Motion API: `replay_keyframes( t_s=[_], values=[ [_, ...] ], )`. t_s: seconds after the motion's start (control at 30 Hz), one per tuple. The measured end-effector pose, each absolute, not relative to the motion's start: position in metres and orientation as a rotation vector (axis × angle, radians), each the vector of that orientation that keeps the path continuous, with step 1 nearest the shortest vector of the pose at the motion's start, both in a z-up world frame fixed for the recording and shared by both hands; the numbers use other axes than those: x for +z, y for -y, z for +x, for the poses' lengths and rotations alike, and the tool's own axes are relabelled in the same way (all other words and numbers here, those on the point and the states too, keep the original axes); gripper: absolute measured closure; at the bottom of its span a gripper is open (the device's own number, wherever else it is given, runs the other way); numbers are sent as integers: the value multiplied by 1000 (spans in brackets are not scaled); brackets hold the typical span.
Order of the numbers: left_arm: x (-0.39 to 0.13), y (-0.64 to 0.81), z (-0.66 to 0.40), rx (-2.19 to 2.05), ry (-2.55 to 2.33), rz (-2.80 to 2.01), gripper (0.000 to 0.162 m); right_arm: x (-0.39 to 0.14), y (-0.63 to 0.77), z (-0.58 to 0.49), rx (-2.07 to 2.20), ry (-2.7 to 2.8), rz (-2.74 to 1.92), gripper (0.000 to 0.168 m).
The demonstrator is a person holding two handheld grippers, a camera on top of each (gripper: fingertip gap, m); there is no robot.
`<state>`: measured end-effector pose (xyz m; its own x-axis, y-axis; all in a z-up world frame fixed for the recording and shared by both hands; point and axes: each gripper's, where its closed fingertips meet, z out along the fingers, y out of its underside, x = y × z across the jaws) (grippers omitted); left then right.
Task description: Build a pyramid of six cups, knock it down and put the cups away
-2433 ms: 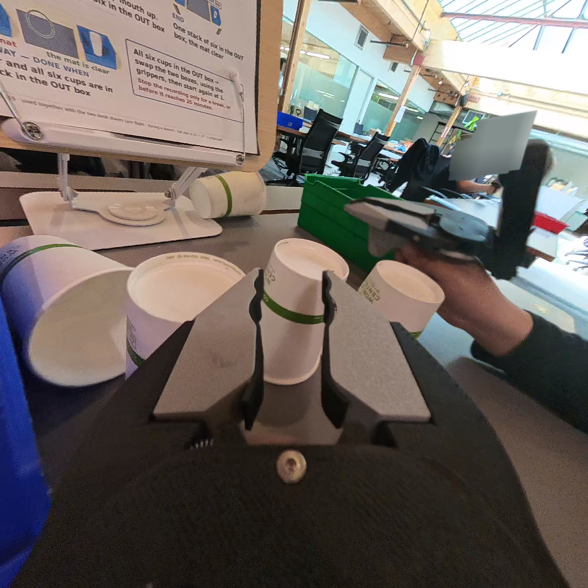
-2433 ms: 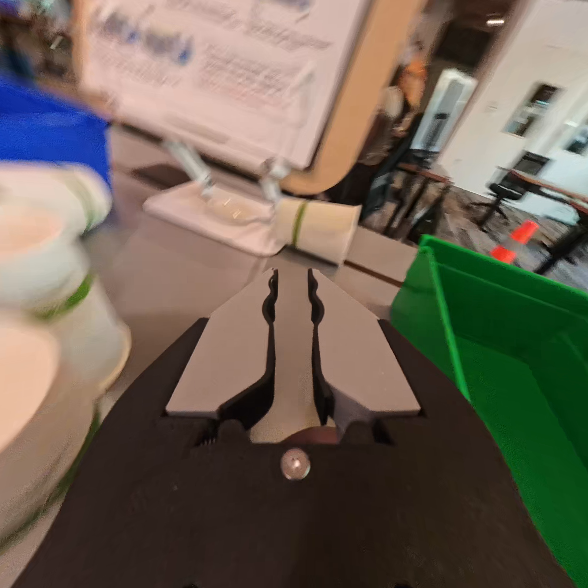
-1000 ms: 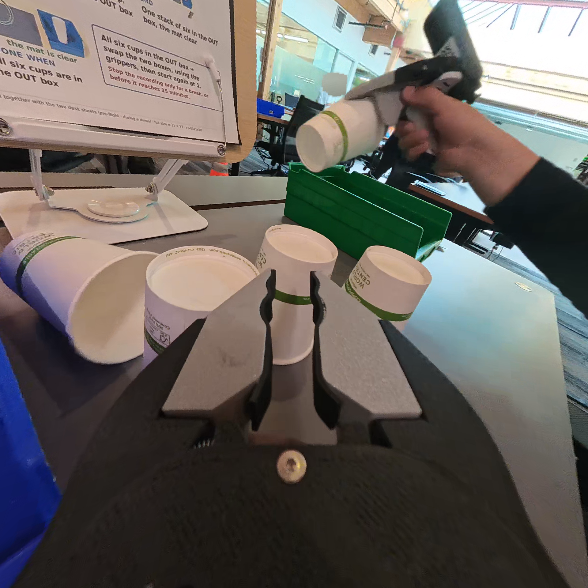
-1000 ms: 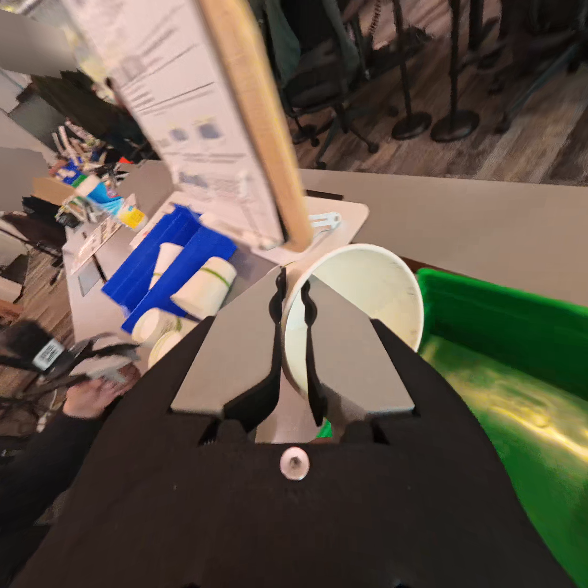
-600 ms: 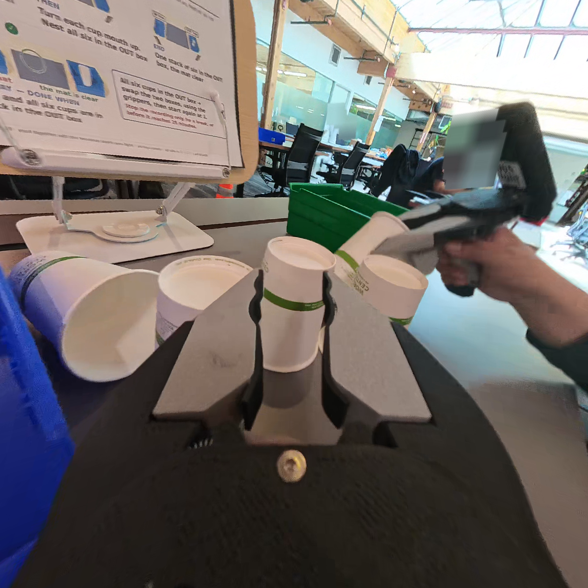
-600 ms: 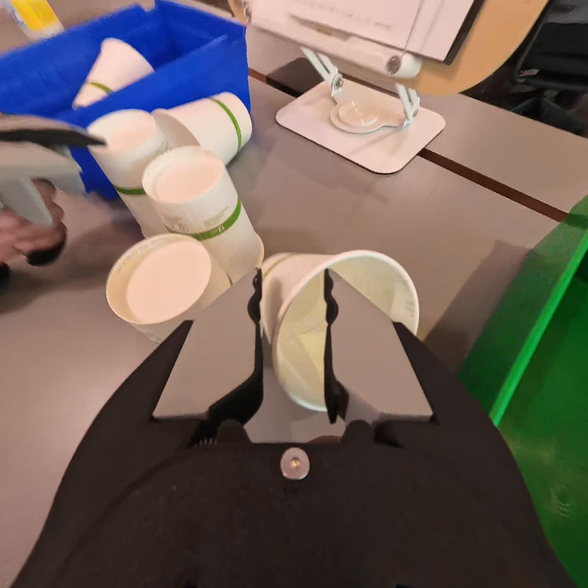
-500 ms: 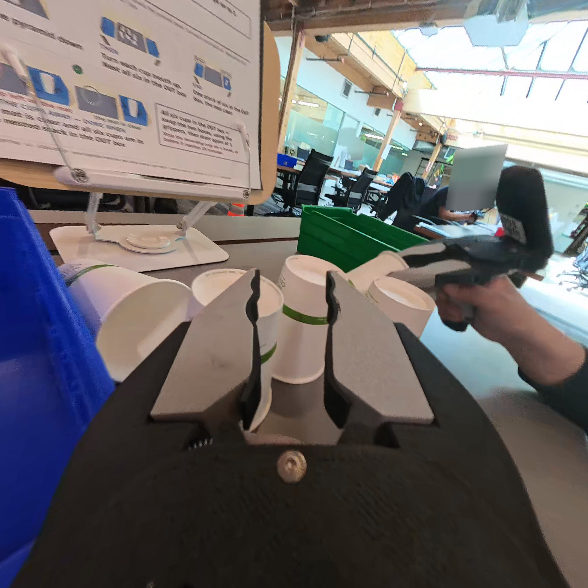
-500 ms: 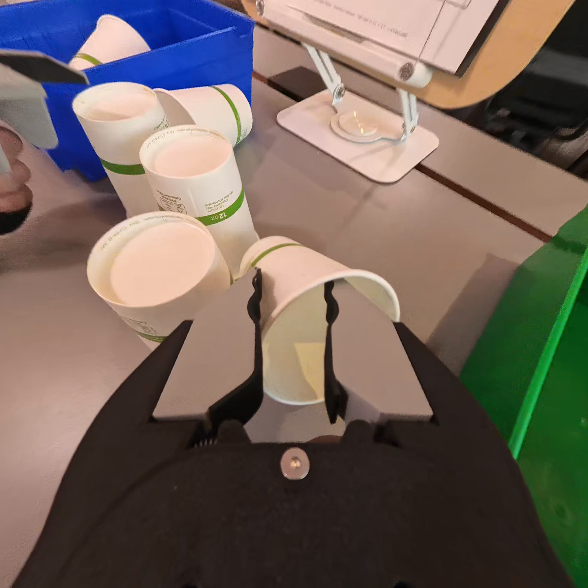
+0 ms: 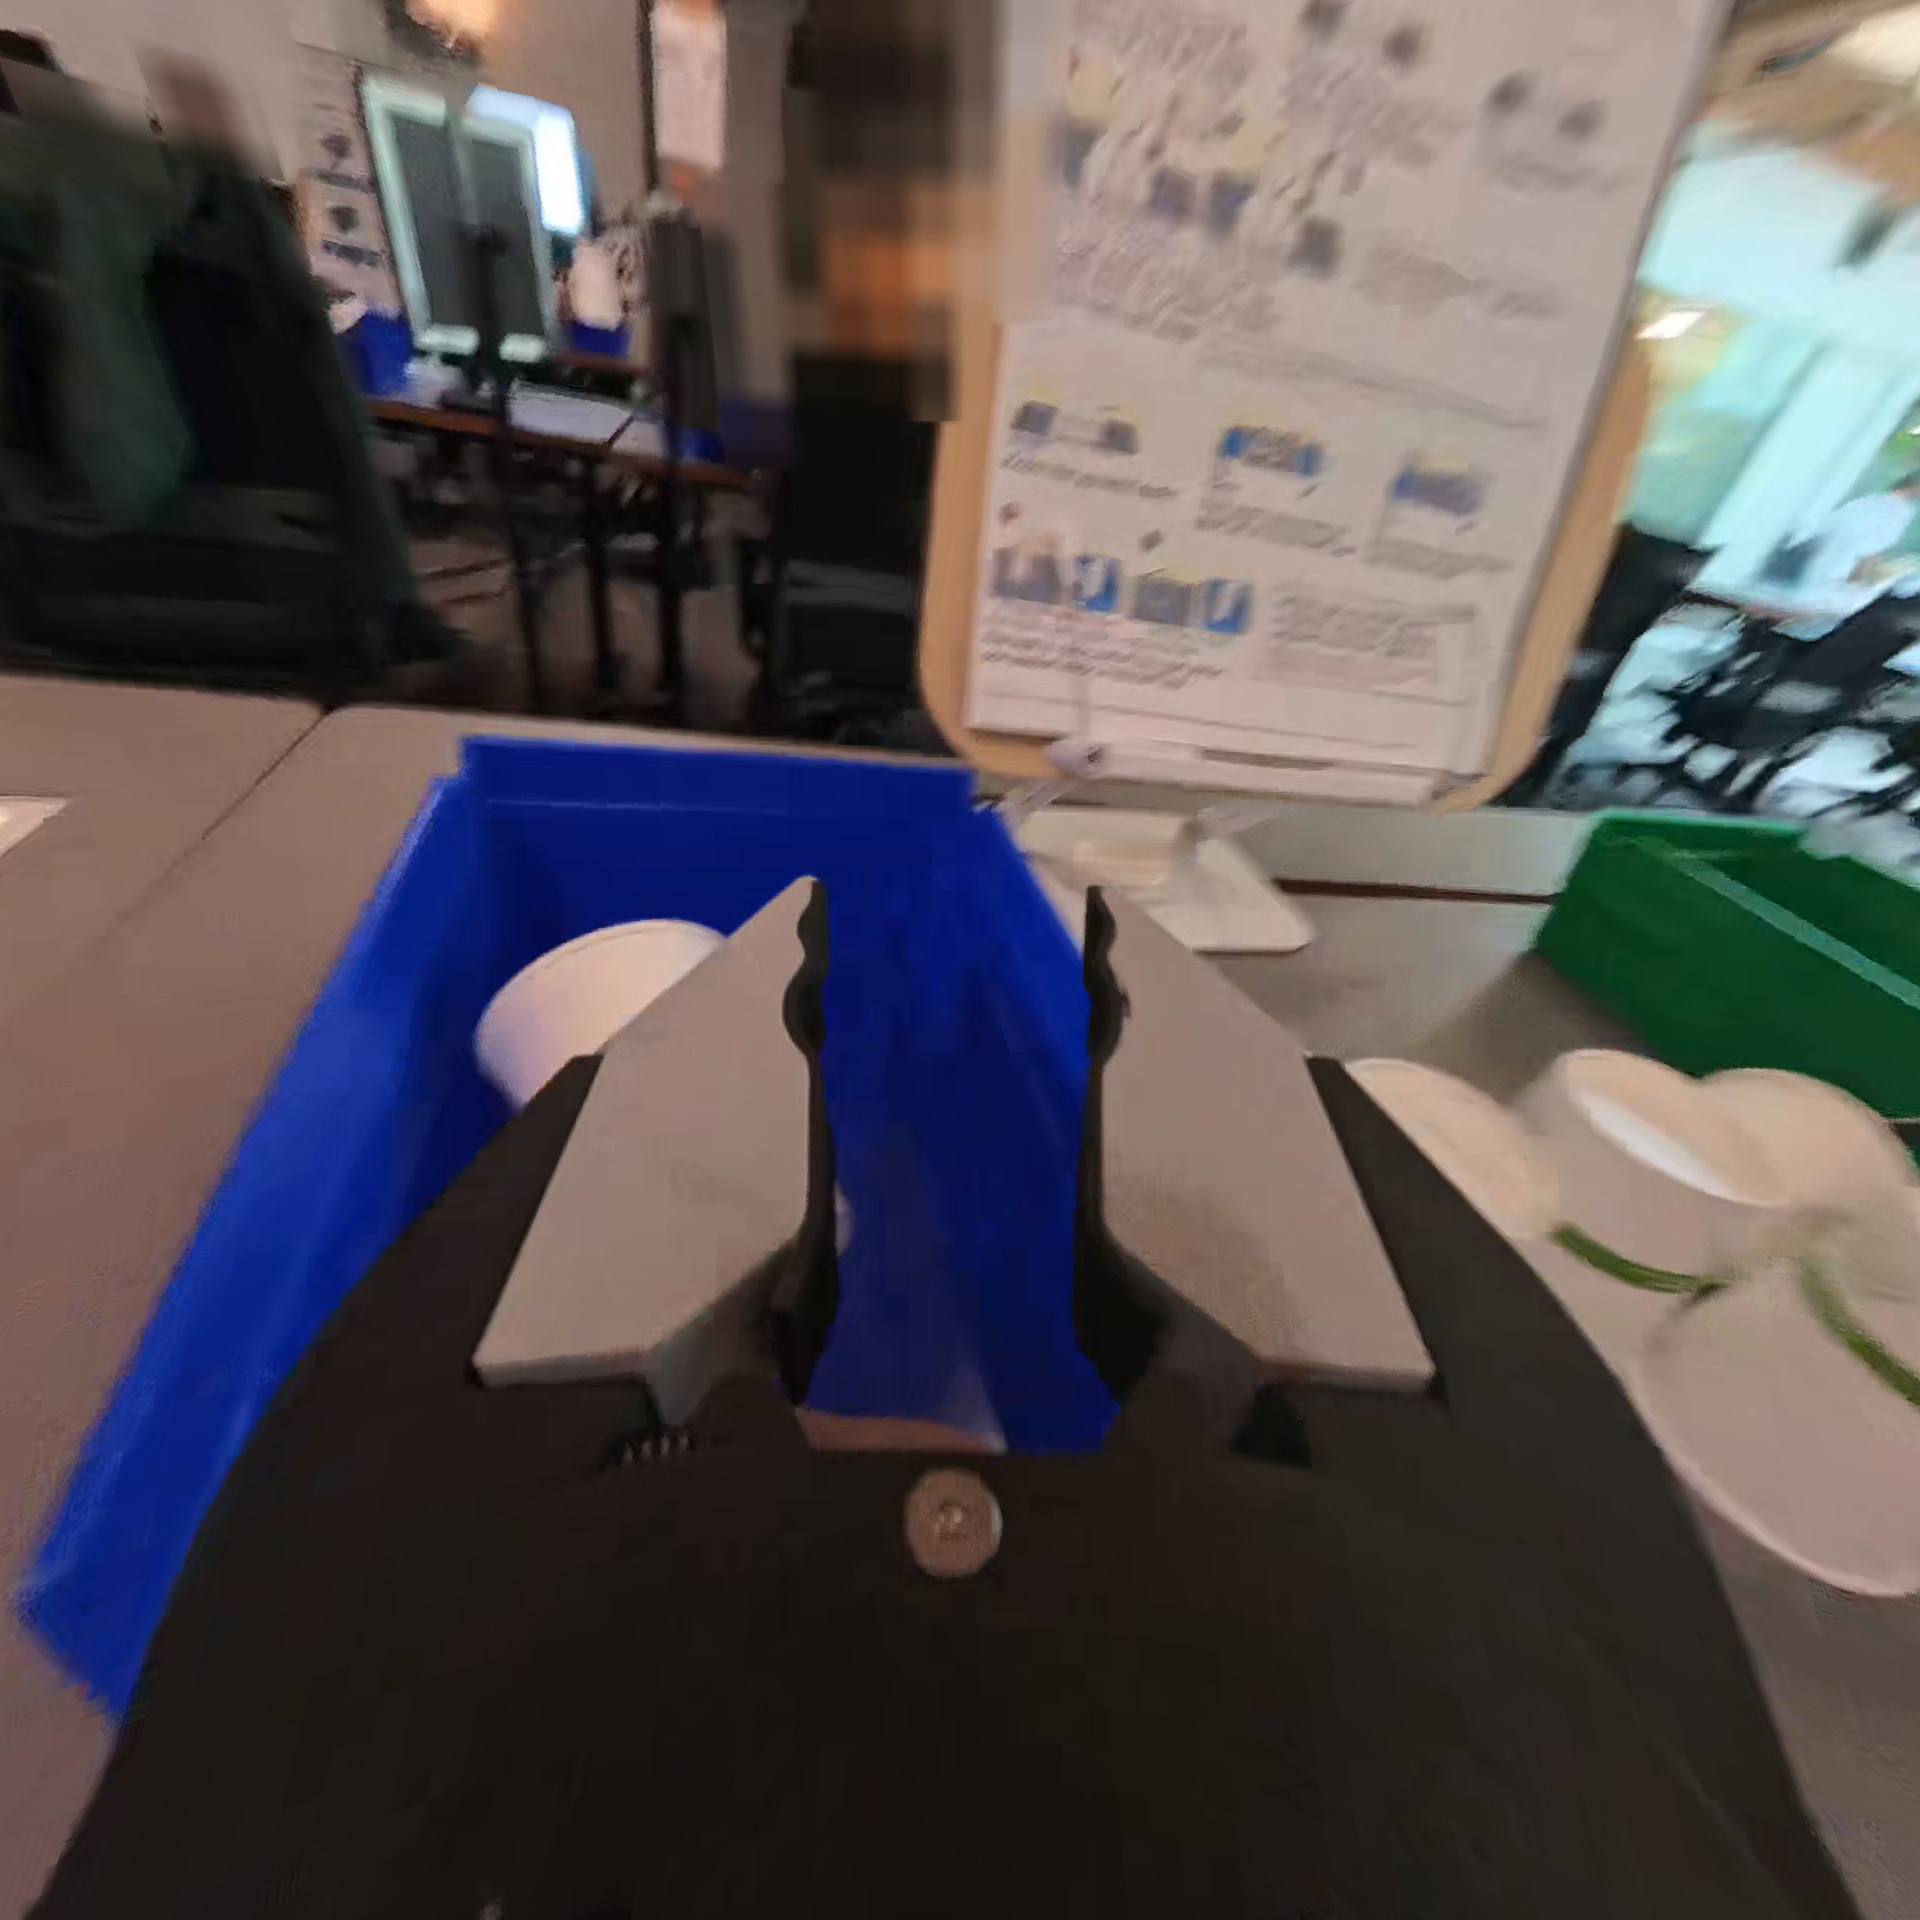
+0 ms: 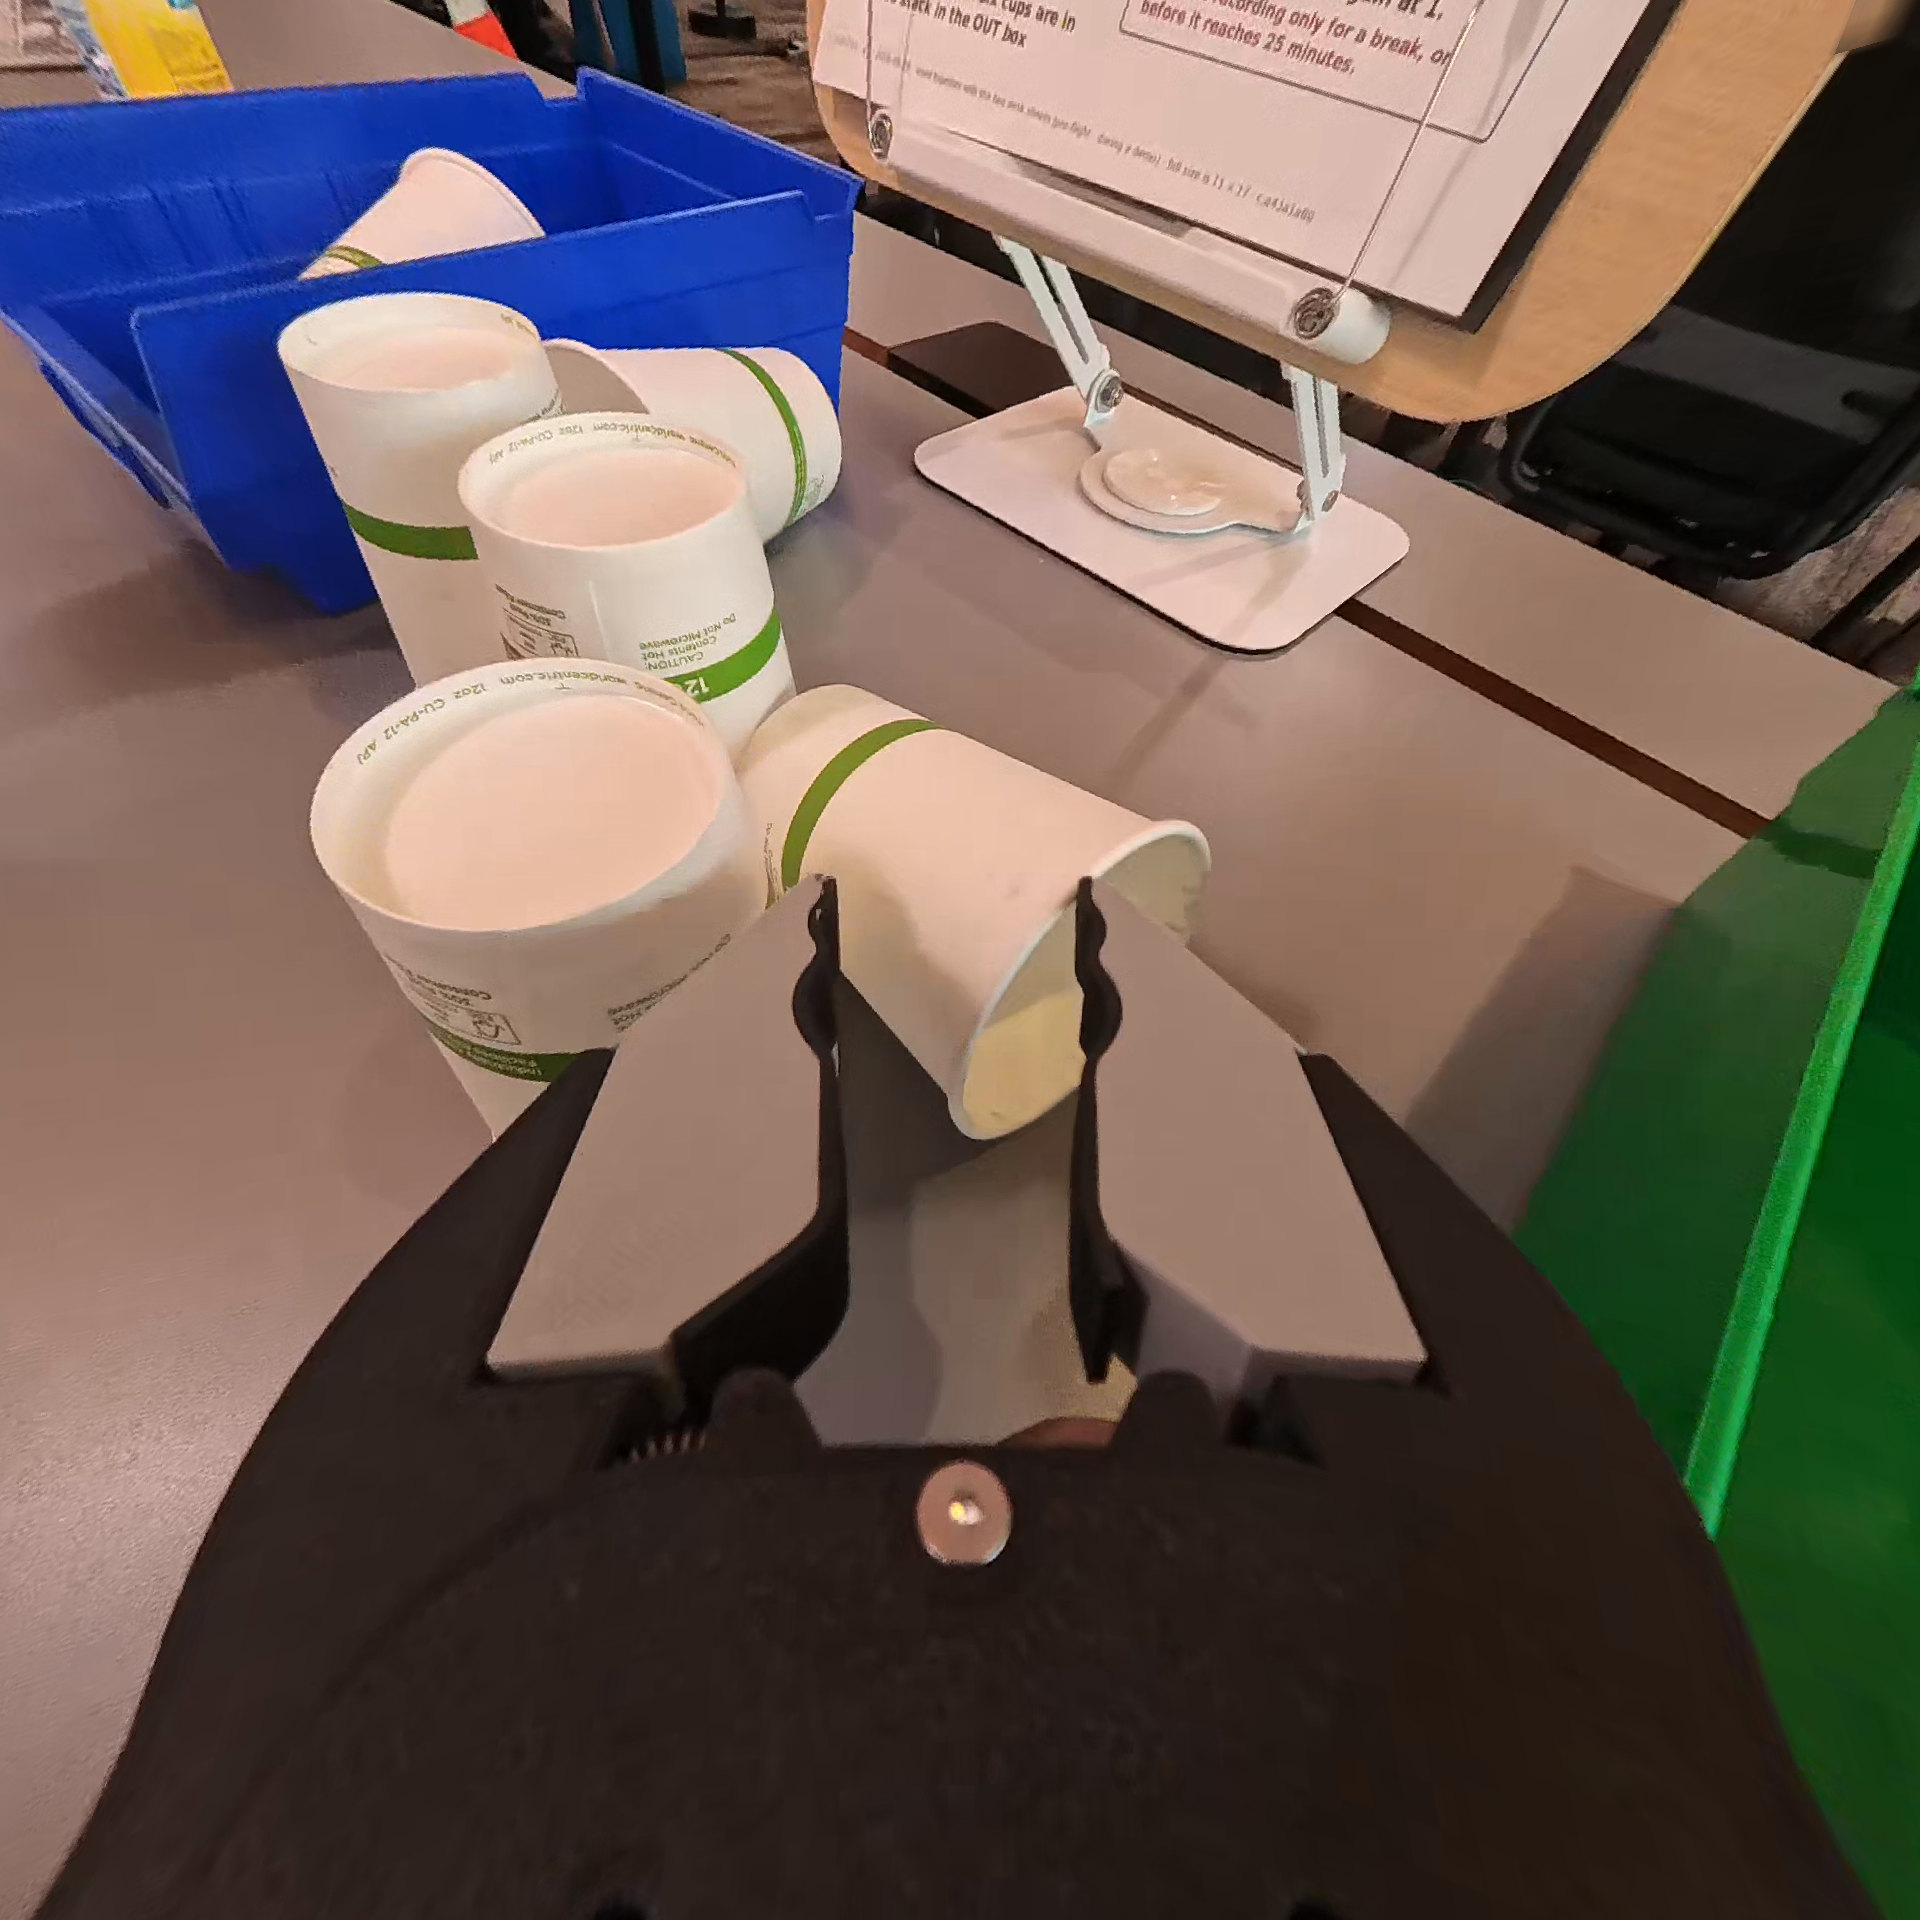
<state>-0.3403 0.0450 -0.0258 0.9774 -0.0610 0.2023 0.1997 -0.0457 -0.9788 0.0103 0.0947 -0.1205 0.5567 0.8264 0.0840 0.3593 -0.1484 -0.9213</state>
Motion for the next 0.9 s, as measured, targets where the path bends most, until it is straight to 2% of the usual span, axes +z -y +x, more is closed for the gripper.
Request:
replay_keyframes(
  t_s=[0.03, 0.1, 0.23, 0.43, 0.47, 0.53, 0.6, 0.8, 0.9],
  values=[
    [-36, -54, -356, -155, 134, -1688, 106, -120, -95, 10, 551, 990, -1737, 125],
    [-62, -72, -371, -159, 183, -1887, 83, -120, -93, 8, 551, 991, -1734, 125],
    [-93, -94, -398, 4, 244, -2139, 68, -120, -93, 7, 547, 988, -1733, 125],
    [-140, -102, -409, 177, 221, -2438, 68, -118, -92, 8, 546, 990, -1730, 126],
    [-150, -101, -409, 190, 216, -2479, 60, -118, -92, 8, 548, 992, -1730, 126],
    [-174, -96, -409, 185, 206, -2567, 75, -119, -92, 8, 543, 994, -1737, 126],
    [-191, -94, -409, 131, 224, -2580, 71, -119, -92, 9, 540, 996, -1736, 127],
    [-180, -91, -413, 10, 239, -2485, 75, -119, -89, 6, 547, 1011, -1733, 128],
    [-149, -97, -409, -77, 238, -2348, 73, -120, -90, 7, 522, 1020, -1728, 129]
  ],
)
